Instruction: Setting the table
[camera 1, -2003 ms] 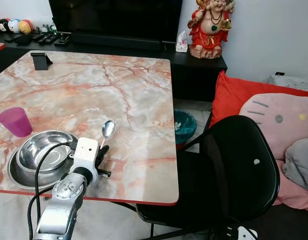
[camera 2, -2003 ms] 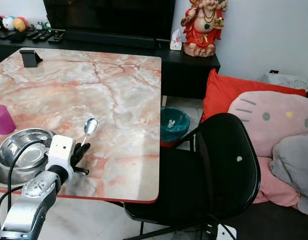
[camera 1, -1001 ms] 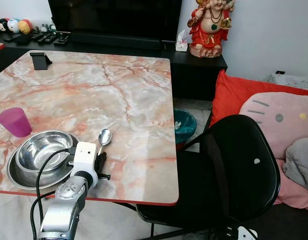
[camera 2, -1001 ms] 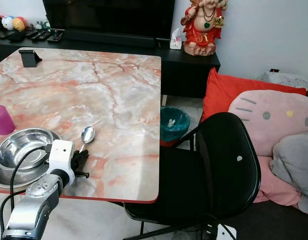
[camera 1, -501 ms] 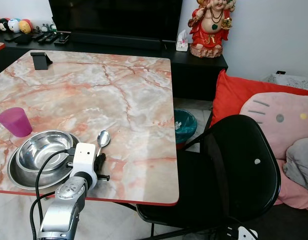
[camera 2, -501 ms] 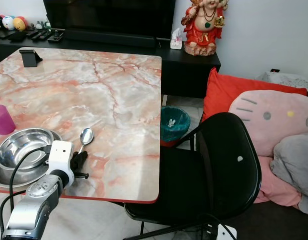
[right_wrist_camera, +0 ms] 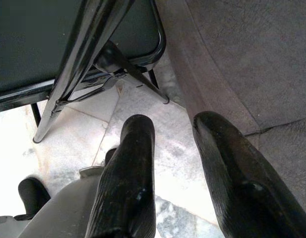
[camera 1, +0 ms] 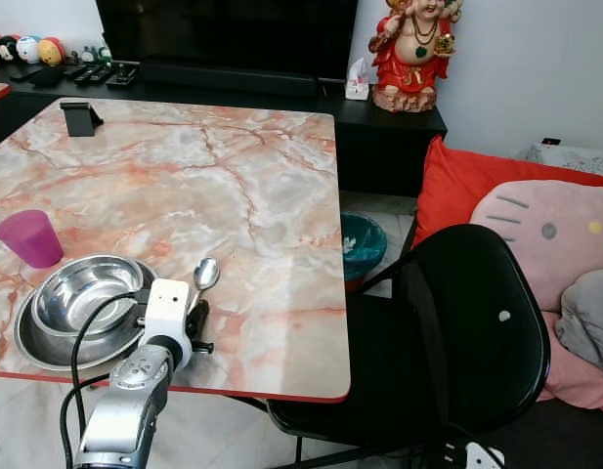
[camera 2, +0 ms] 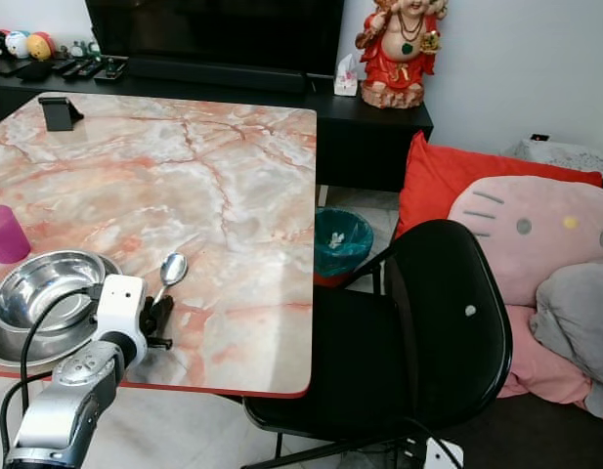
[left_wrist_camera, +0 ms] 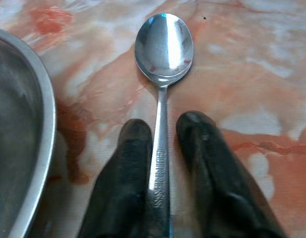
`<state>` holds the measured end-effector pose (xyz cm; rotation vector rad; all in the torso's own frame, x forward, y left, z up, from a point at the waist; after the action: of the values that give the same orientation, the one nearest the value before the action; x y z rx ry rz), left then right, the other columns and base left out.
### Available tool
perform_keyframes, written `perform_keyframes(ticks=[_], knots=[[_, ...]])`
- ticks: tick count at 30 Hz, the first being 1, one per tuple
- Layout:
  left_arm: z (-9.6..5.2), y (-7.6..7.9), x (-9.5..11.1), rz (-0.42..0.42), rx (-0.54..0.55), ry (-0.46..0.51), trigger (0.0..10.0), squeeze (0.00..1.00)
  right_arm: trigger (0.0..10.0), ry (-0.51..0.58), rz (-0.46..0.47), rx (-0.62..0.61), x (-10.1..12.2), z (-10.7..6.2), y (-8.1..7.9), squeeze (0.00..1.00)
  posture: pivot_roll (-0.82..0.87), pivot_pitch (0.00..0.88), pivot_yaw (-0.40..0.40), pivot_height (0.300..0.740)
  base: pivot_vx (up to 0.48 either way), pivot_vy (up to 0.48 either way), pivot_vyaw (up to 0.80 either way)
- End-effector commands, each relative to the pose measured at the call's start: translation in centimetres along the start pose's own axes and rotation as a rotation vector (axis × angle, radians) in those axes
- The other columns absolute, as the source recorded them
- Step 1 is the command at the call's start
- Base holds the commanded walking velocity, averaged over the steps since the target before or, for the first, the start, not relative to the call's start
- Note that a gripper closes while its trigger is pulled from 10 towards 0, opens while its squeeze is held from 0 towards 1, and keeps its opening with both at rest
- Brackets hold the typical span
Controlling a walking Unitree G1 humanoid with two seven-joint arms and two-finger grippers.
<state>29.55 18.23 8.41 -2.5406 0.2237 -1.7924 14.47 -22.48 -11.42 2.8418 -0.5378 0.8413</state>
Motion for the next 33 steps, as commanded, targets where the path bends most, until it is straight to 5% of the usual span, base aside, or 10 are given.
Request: perform_keyframes(ticks=[1,8,12,13,14,15,33], knots=[[0.1,0.3,-0.7,0.011,-0.006,-0.043,10.0,0.84,10.0,0.008,0.013,-0.008,0.2,0.0,0.2,0.00,0.09,0.000,-0.070,0.740,0.000,0.000,0.00],[0.1,0.3,-0.7,0.015,-0.005,-0.046,10.0,0.84,10.0,0.008,0.010,-0.006,0.2,0.0,0.2,0.00,0.09,0.000,-0.072,0.740,0.000,0.000,0.00],[0.1,0.3,-0.7,0.020,-0.004,-0.047,10.0,0.74,10.0,0.008,0.010,-0.005,0.2,0.0,0.2,0.00,0.09,0.000,-0.072,0.740,0.000,0.000,0.00],[0.1,0.3,-0.7,0.021,-0.004,-0.047,10.0,0.64,10.0,0.008,0.010,-0.005,0.2,0.0,0.2,0.00,0.09,0.000,-0.072,0.740,0.000,0.000,0.00],[0.1,0.3,-0.6,0.029,-0.002,-0.041,10.0,0.07,10.0,0.008,0.009,-0.005,0.2,0.0,0.2,0.00,0.09,0.000,-0.072,0.740,0.000,0.000,0.00],[0.1,0.3,-0.5,0.031,-0.002,-0.039,10.0,0.00,10.0,0.008,0.009,-0.005,0.2,0.0,0.2,0.00,0.09,0.000,-0.072,0.740,0.000,0.000,0.00],[0.3,1.0,2.5,0.012,-0.025,0.101,10.0,0.00,10.0,0.006,0.007,0.000,0.2,0.0,0.2,0.00,0.09,0.000,-0.074,0.740,0.000,0.000,0.00]])
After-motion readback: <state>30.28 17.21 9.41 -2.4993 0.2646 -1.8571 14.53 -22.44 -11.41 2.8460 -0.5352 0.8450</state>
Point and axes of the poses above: a point about 5 cm out from each wrist's last joint towards the gripper, its own z axis pointing out of the wrist towards the gripper, its own x axis along the axis of the wrist's last joint, y = z × x, the point moved 2 cm from there along z, pointing out of the wrist towards the gripper, and after that the axes turned 1 degree about z, right-handed, at the moved point
